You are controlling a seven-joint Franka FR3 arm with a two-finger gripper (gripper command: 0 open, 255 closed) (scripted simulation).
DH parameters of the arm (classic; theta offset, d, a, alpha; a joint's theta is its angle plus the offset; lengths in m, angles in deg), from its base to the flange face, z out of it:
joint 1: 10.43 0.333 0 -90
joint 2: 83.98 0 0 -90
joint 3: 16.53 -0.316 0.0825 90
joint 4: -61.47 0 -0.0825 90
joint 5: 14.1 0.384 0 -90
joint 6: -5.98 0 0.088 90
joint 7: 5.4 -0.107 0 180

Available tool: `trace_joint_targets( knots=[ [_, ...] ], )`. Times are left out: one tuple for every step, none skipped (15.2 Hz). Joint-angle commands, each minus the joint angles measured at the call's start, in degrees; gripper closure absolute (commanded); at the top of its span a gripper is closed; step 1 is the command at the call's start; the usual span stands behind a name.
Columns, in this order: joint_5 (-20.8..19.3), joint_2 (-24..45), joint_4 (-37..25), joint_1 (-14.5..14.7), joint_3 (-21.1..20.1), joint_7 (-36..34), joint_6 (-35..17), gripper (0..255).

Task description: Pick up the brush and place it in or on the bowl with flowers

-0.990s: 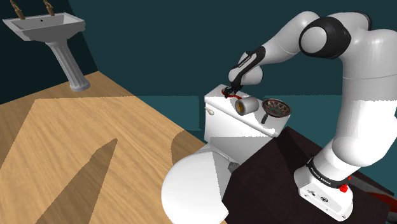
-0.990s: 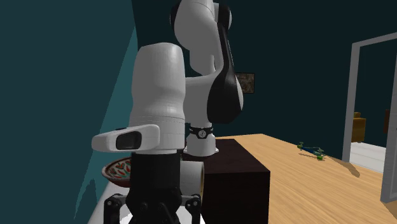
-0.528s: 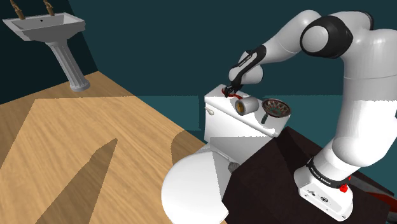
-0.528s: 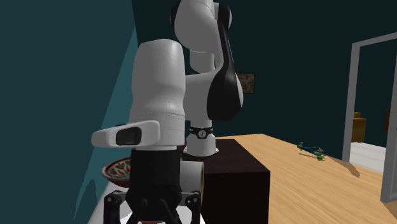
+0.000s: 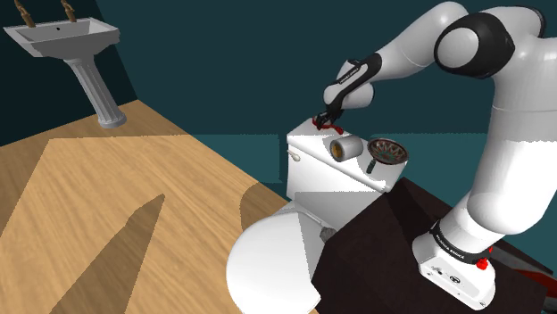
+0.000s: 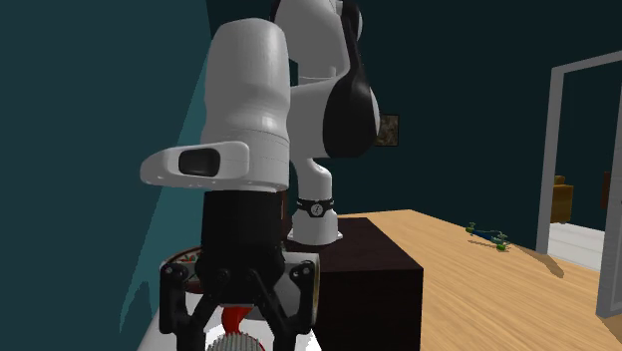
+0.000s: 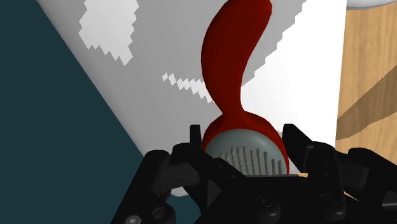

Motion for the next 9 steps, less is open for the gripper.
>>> trace_joint_targets(
  knots=[
    [-0.6,-1.3,0.0,0.4,0.5,-0.5,1.3,255],
    [-0.9,-1.8,-0.1,0.5,0.7,-0.8,1.9,255],
    [-1.2,-2.4,-0.1,0.7,0.9,-1.0,2.5,255],
    [-1.5,-3.0,-0.1,0.9,1.2,-1.2,3.1,255],
    [-1.8,-3.6,-0.2,1.0,1.4,-1.5,3.7,255],
    [-2.1,-4.1,-0.2,1.1,1.5,-1.7,4.3,255],
    [-2.4,-4.7,-0.3,1.3,1.7,-1.9,5.0,255],
    [-2.7,-5.2,-0.4,1.4,1.9,-2.2,5.6,255],
    [-3.0,-5.8,-0.5,1.5,2.1,-2.4,6.2,255]
  ],
)
